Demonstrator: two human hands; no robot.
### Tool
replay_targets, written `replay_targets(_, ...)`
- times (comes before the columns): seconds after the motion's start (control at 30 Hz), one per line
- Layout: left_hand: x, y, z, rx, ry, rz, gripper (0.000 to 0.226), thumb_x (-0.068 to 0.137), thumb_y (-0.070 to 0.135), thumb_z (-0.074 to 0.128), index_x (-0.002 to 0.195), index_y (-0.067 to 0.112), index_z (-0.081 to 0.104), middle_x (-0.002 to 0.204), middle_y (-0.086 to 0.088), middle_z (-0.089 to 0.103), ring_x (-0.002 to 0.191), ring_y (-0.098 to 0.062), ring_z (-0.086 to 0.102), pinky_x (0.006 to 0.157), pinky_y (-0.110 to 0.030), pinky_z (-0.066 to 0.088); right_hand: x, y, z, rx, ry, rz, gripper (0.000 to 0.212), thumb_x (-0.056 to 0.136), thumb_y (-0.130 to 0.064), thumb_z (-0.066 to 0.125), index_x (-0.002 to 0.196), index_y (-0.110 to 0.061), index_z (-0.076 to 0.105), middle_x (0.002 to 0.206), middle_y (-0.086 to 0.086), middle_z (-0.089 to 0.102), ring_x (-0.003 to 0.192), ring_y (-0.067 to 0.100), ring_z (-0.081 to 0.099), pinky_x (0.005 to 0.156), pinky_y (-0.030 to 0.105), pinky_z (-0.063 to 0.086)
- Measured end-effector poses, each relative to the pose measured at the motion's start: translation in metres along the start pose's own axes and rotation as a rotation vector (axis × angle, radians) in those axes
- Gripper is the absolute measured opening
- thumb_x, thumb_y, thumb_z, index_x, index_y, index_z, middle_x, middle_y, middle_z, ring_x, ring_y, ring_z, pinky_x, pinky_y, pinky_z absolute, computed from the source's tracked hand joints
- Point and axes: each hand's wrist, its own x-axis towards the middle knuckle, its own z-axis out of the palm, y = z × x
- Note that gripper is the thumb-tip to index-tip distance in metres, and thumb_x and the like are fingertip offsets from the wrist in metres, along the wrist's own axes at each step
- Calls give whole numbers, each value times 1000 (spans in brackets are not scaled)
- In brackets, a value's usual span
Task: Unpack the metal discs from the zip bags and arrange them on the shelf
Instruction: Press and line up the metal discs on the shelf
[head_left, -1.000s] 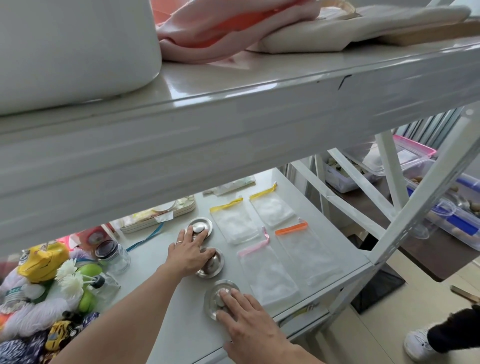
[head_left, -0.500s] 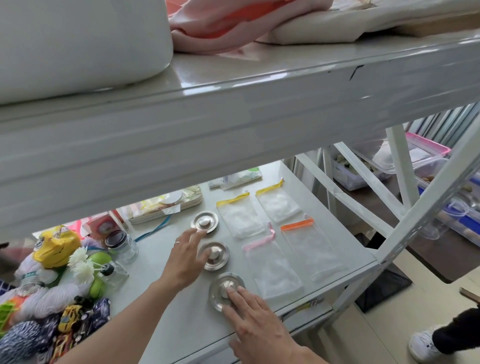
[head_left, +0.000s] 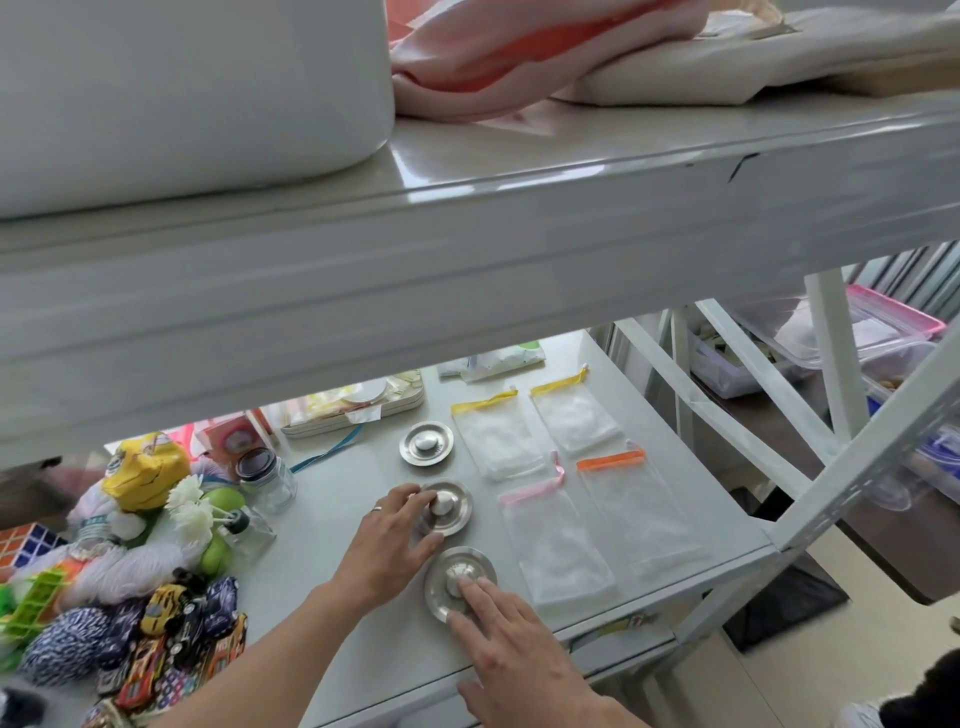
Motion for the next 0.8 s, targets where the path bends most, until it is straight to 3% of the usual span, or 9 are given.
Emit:
replay_targets(0.1, 0, 0, 1, 12, 7, -1, 66, 88, 57, 55, 147, 29, 51, 154, 3, 45, 136, -22, 51, 117, -37, 39, 0, 1, 0, -2, 14, -3, 66, 40, -50, 67, 102, -27, 70, 128, 5, 69, 111, 19, 69, 88, 27, 58)
replay_targets(0.23, 0, 0, 1, -5, 18, -2, 80, 79, 69, 39, 147, 29, 50, 152, 3, 46, 136, -23, 51, 117, -37, 39, -3, 1, 0, 2, 23, -8, 64, 41, -47, 68, 102, -26, 70, 130, 6, 68, 113, 21, 68, 88, 28, 58)
replay_targets(0.43, -12, -6, 0, -129, 83, 3, 59, 95, 40, 64, 150, 25, 47, 153, 3, 43, 140, -20, 45, 121, -34, 36, -11, 1, -6, 2, 43, -20, 65, 42, -48, 69, 103, -27, 71, 132, 4, 67, 115, 18, 67, 90, 27, 56)
replay_targets(0.63, -68, 1, 15, -167, 116, 144, 64, 80, 57, 63, 139, 33, 54, 140, 20, 39, 132, -2, 41, 116, -21, 30, -41, 22, -18, 117, 140, 61, 53, 60, -50, 65, 108, -27, 63, 133, 5, 65, 113, 21, 68, 85, 33, 61)
replay_targets(0.7, -82, 8, 26, -150, 86, 165, 64, 77, 58, 68, 136, 36, 54, 139, 21, 39, 131, 1, 41, 113, -11, 27, -56, 32, -23, 173, 190, 156, 48, 65, -48, 62, 108, -28, 63, 135, 3, 63, 113, 20, 68, 85, 31, 60)
replay_targets(0.8, -89, 13, 41, -132, 63, 129, 68, 74, 62, 66, 136, 37, 55, 143, 19, 40, 132, 0, 44, 111, -12, 27, -74, 46, -29, 233, 256, 264, 43, 68, -45, 62, 107, -27, 69, 137, -1, 62, 109, 18, 69, 84, 25, 57)
